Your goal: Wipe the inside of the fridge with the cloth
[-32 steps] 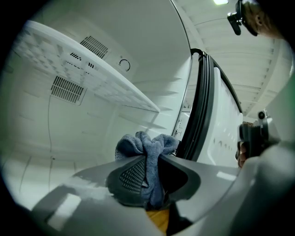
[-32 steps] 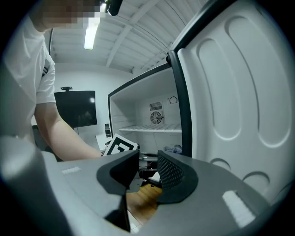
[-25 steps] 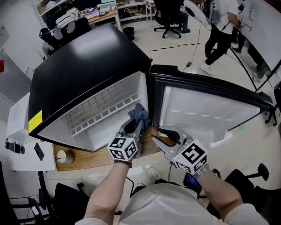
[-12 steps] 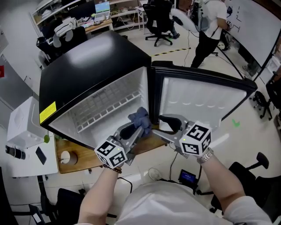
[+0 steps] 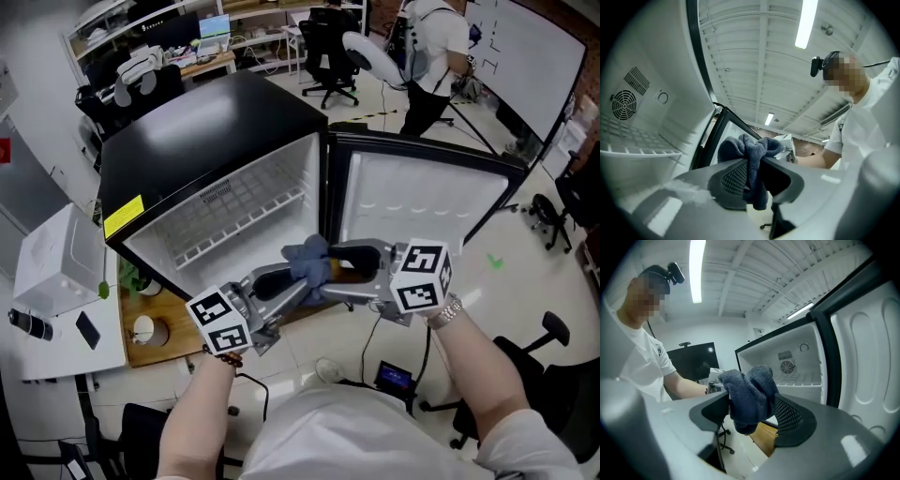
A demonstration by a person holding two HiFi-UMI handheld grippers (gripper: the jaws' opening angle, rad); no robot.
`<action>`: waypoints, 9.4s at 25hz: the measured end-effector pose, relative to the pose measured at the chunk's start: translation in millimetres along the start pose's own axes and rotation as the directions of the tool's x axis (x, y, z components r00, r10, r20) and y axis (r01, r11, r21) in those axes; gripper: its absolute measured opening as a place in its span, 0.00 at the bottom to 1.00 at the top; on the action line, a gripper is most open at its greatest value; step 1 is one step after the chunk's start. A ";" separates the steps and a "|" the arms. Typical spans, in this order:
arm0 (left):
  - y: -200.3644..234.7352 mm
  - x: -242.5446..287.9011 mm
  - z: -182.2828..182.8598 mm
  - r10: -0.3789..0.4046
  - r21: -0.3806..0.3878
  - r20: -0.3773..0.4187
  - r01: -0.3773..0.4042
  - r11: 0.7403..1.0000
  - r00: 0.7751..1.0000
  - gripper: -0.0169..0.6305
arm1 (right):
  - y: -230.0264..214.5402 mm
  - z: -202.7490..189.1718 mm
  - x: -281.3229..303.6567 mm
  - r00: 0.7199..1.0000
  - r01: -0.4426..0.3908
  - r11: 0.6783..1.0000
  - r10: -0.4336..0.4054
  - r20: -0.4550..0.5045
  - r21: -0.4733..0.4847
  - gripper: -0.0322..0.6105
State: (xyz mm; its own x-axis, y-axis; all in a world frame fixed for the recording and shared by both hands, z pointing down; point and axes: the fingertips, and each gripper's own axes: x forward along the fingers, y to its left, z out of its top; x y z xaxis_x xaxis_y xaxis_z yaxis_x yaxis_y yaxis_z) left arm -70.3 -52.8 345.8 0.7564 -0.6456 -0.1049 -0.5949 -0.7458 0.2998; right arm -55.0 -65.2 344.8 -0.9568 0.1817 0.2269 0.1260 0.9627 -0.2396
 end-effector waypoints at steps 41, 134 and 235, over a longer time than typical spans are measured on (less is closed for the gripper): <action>103.9 76.2 -85.3 0.425 0.095 -0.222 -0.414 0.905 0.878 0.35 | -53.4 59.7 -81.1 0.833 0.532 0.840 -0.498 0.241 -0.105 0.25; 167.6 122.2 -146.0 0.599 0.072 -0.405 -0.628 0.774 0.691 0.18 | -133.1 37.2 -381.6 0.057 0.998 0.064 -0.979 0.197 0.026 0.23; 168.2 122.2 -146.3 0.590 0.011 -0.373 -0.632 0.775 0.716 0.18 | -172.2 -38.8 -298.7 0.129 0.990 0.125 -0.989 0.073 -0.062 0.22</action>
State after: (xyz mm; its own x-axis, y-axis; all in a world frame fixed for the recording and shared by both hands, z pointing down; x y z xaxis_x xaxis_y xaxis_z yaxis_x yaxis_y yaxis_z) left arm -38.2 -233.1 522.1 0.2920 -0.8411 0.4554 -0.9423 -0.1713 0.2877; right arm 219.3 -277.4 354.9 -0.2672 -0.9433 0.1971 -0.9154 0.3124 0.2538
